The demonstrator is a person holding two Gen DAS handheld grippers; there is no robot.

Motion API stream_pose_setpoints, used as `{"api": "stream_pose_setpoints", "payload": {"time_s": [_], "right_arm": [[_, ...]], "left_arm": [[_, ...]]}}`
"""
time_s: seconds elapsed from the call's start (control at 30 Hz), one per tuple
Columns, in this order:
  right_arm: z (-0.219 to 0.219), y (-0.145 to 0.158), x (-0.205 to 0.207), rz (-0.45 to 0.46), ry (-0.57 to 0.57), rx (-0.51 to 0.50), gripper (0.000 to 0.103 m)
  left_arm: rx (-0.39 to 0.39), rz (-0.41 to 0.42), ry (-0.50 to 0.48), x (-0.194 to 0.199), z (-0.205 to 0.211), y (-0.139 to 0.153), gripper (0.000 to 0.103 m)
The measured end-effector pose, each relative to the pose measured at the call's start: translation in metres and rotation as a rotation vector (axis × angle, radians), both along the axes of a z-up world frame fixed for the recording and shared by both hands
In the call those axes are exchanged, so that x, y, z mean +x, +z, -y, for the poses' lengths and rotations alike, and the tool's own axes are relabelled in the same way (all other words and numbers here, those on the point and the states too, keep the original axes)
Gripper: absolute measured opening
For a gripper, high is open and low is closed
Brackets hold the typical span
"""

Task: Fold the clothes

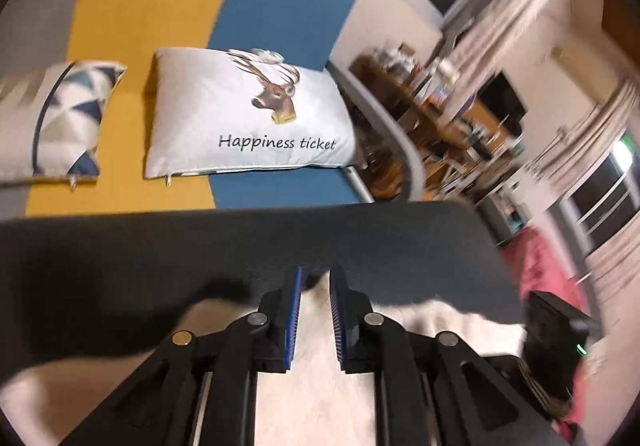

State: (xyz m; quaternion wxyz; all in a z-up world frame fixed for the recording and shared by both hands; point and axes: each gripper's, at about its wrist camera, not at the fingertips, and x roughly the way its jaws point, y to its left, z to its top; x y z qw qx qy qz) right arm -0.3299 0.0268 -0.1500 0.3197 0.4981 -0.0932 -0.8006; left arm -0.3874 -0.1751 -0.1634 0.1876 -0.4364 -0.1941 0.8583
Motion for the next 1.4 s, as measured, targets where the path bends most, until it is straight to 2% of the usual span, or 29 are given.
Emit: {"api": "stream_pose_setpoints", "payload": {"time_s": [0.03,0.1,0.17,0.23,0.27,0.37,0.43,0.63,0.67,0.7,0.77,0.9,1.0,1.07,1.17,1.27,1.4], "right_arm": [[0.002,0.006,0.001,-0.007,0.020,-0.025,0.016],[0.011,0.014,-0.002,-0.002,0.048,-0.072,0.017],[0.022,0.020,-0.007,0.002,0.075,-0.107,0.023],[0.041,0.023,-0.011,-0.001,0.106,-0.098,0.036],[0.050,0.023,-0.012,0.000,0.120,-0.085,0.037],[0.077,0.017,-0.012,0.001,0.167,-0.036,0.038],[0.087,0.012,-0.007,0.005,0.182,0.001,0.038],[0.092,-0.003,-0.004,0.019,0.184,0.013,0.038],[0.091,-0.002,-0.004,0.014,0.179,0.016,0.038],[0.091,-0.002,-0.005,0.006,0.173,0.020,0.038],[0.090,0.004,-0.002,-0.034,0.155,0.044,0.038],[0.099,0.009,0.000,-0.105,0.141,0.134,0.038],[0.107,0.003,0.001,-0.130,0.126,0.215,0.038],[0.111,-0.001,0.001,-0.138,0.115,0.248,0.038],[0.113,0.000,0.001,-0.141,0.107,0.256,0.038],[0.112,0.003,0.003,-0.138,0.103,0.238,0.038],[0.110,0.009,0.005,-0.134,0.098,0.215,0.038]], "left_arm": [[0.005,0.008,0.010,0.005,0.016,0.002,0.018],[-0.051,0.027,0.050,0.009,0.043,0.000,0.022],[-0.086,0.058,0.007,0.005,0.054,-0.004,0.026],[-0.152,0.081,-0.049,-0.001,0.052,-0.010,0.027],[-0.172,0.103,-0.097,-0.007,0.046,-0.015,0.027],[-0.181,0.140,-0.192,-0.017,0.031,-0.029,0.027],[-0.144,0.158,-0.248,-0.023,0.024,-0.036,0.027],[-0.104,0.167,-0.299,-0.032,0.020,-0.044,0.027],[-0.129,0.145,-0.292,-0.028,0.018,-0.042,0.023],[-0.159,0.120,-0.283,-0.024,0.016,-0.040,0.004],[-0.219,0.068,-0.265,-0.015,0.012,-0.036,0.005],[-0.291,-0.124,-0.152,0.020,0.004,-0.012,0.004],[-0.422,-0.200,-0.098,0.034,-0.009,-0.012,0.004],[-0.479,-0.170,-0.091,0.029,-0.017,-0.025,0.004],[-0.487,-0.112,-0.075,0.016,-0.019,-0.041,0.005],[-0.466,-0.085,-0.043,0.027,-0.009,-0.042,0.010],[-0.438,-0.051,0.001,0.043,0.006,-0.042,0.011]]}}
